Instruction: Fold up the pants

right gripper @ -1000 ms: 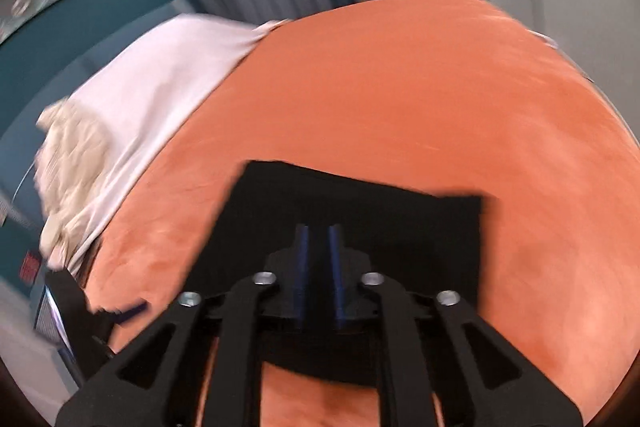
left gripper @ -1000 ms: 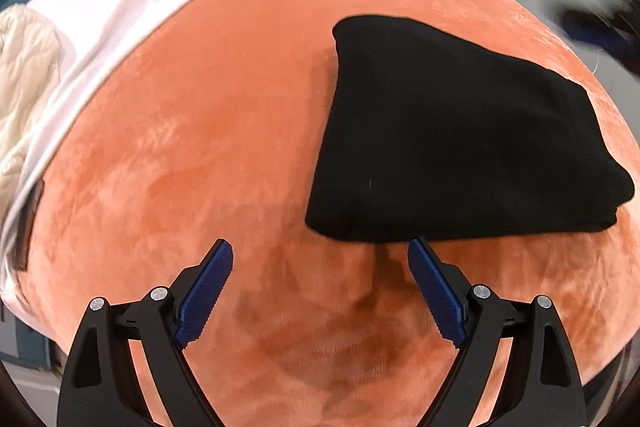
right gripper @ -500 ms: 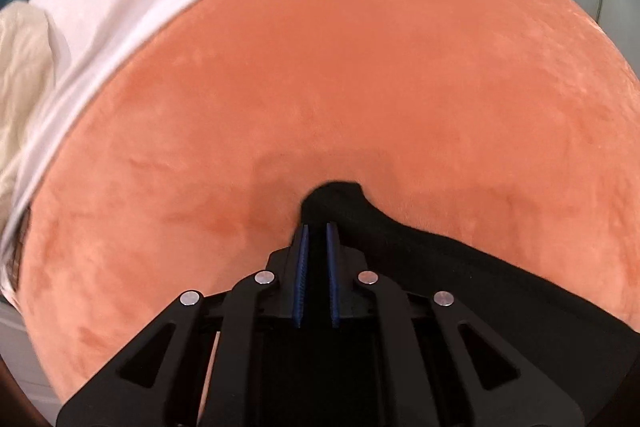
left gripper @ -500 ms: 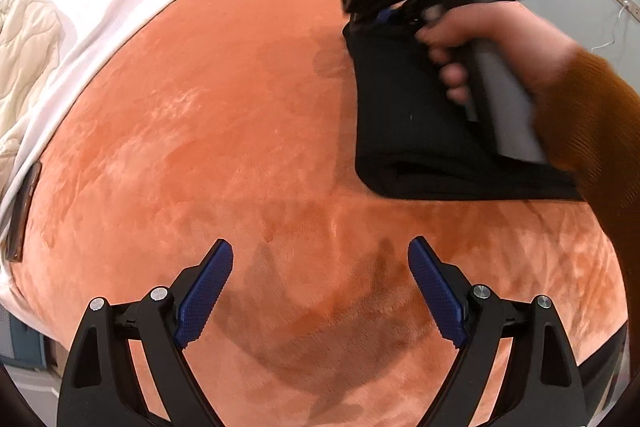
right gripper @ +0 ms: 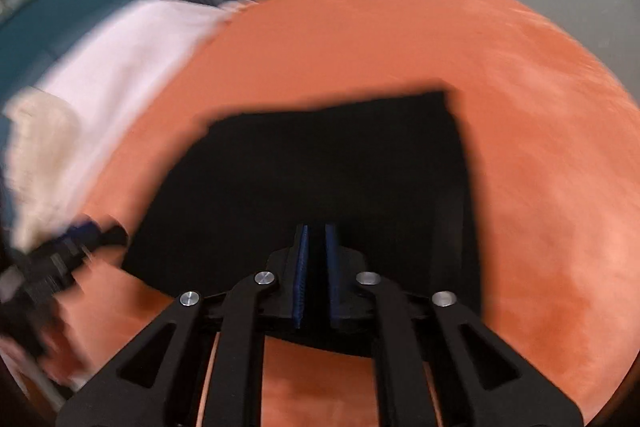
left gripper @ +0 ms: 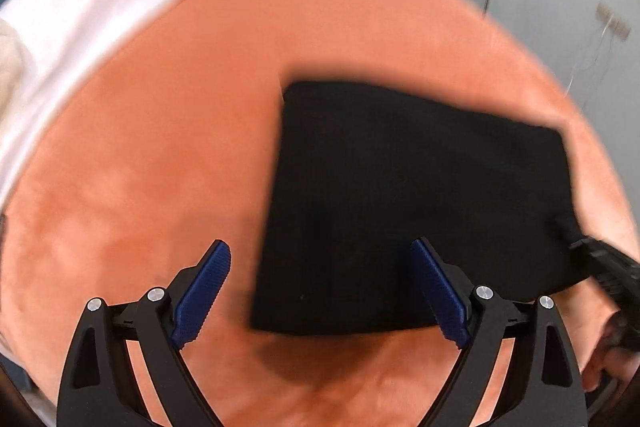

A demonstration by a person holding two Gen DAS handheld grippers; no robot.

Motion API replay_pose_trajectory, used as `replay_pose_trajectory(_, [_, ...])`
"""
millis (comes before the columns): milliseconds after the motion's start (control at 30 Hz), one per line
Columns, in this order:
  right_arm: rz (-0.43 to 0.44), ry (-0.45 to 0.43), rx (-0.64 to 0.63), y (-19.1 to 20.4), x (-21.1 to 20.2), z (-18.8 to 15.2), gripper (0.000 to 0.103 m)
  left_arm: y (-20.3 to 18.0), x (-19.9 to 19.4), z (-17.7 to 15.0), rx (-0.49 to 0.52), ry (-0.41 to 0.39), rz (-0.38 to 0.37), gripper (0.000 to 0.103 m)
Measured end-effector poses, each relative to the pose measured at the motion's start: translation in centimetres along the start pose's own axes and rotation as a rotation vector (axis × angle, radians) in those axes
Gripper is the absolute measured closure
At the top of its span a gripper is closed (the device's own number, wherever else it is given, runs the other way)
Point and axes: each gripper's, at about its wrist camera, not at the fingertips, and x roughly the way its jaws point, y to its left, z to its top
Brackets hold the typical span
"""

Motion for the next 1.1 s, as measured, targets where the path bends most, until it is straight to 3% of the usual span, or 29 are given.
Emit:
replay_pose_trajectory(67, [0.114, -0.014, 0.122, -2.6, -0.1, -0.4, 0.103, 0.7, 1.0, -0.9, -0.065, -0.03, 0.003, 0.005])
replay_pose_trajectory(100, [0.12, -0.008, 0.139, -2.5, -0.2, -0.1, 0.103, 1.3, 0.6, -1.3, -0.103, -0.051, -0.022, 0.005])
replay_pose_trajectory(200, [0.059, -0.045, 0.096, -0.7, -2.4, 0.6, 0.101, 2.7, -0.2, -1.4, -0.138, -0.007, -0.043, 0.005])
replay_pose_trajectory(233, [0.059, -0.075, 0.102, -0.8, -3.4, 0.6, 0.096, 3.1, -0.7, -1.4, -0.146, -0.006, -0.04, 0.005])
replay_pose_trajectory(300, [0.061, -0.114, 0.148, -2.0, -4.8, 0.4, 0.096, 3.2, -2.1, -1.9, -0.149, -0.025, -0.002, 0.005])
replay_pose_trajectory(400, [0.004, -0.106, 0.169, -4.0, -4.8, 1.1, 0.096, 2.8, -4.5, -2.8, -0.109, -0.086, 0.075, 0.005])
replay_pose_trajectory(467, [-0.067, -0.084, 0.111, -4.9, -4.0, 1.4, 0.096, 1.8, -5.5, -3.2, -0.081, -0.104, 0.089, 0.005])
replay_pose_trajectory(567, [-0.08, -0.039, 0.036, -4.9, -2.1, 2.2, 0.096, 0.1, -6.2, -3.5, -0.031, -0.108, 0.088, 0.005])
replay_pose_trajectory(733, [-0.032, -0.041, -0.063, -5.2, -2.4, 2.0, 0.096, -2.6, -6.5, -4.3, 0.068, -0.114, 0.125, 0.005])
replay_pose_trajectory(833, [0.056, -0.046, -0.059, -5.5, -2.7, 2.2, 0.096, -4.2, -6.3, -4.3, 0.1, -0.108, 0.141, 0.005])
replay_pose_trajectory(1100, [0.135, -0.027, -0.061, -6.4, -3.5, 1.8, 0.095, -6.9, -6.3, -4.2, 0.147, -0.096, 0.134, 0.005])
